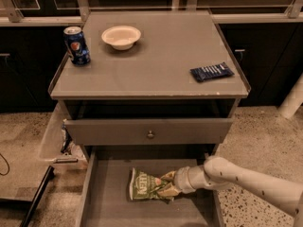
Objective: Pick green jalapeno chip bag from middle drawer and place on counter
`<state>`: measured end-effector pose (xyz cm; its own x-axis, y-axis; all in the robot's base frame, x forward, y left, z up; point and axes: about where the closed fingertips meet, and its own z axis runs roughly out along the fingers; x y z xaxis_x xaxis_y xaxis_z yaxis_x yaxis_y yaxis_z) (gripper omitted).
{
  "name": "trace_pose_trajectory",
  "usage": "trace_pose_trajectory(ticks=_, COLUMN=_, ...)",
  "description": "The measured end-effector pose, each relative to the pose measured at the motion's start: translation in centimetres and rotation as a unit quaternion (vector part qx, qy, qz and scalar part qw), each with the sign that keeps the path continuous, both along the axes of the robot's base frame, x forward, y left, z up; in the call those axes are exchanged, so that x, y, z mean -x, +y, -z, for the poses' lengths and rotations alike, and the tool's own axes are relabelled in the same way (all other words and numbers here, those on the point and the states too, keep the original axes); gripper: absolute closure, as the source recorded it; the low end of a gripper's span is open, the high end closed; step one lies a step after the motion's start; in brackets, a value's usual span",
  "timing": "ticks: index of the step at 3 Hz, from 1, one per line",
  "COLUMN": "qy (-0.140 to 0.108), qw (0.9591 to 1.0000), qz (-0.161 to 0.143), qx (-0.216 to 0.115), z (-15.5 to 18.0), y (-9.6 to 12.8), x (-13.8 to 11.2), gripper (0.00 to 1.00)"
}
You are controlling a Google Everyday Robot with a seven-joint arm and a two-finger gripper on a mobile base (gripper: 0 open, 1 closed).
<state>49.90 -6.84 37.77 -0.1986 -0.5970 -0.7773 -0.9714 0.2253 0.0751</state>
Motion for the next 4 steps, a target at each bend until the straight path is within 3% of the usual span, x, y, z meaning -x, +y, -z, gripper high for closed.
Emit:
trace_pose_trajectory(ticks=2, qy=-0.033, qw=0.9994, qz=-0.003, qx=0.002, z=-7.6, y=-3.3, x=1.1, gripper=1.0)
trace_pose_trajectory(ticks=4, qy=-0.086, qw=0.9953, qz=0.002, qx=0.042, z=-19.1, y=-5.9, x=2.3, gripper=1.0)
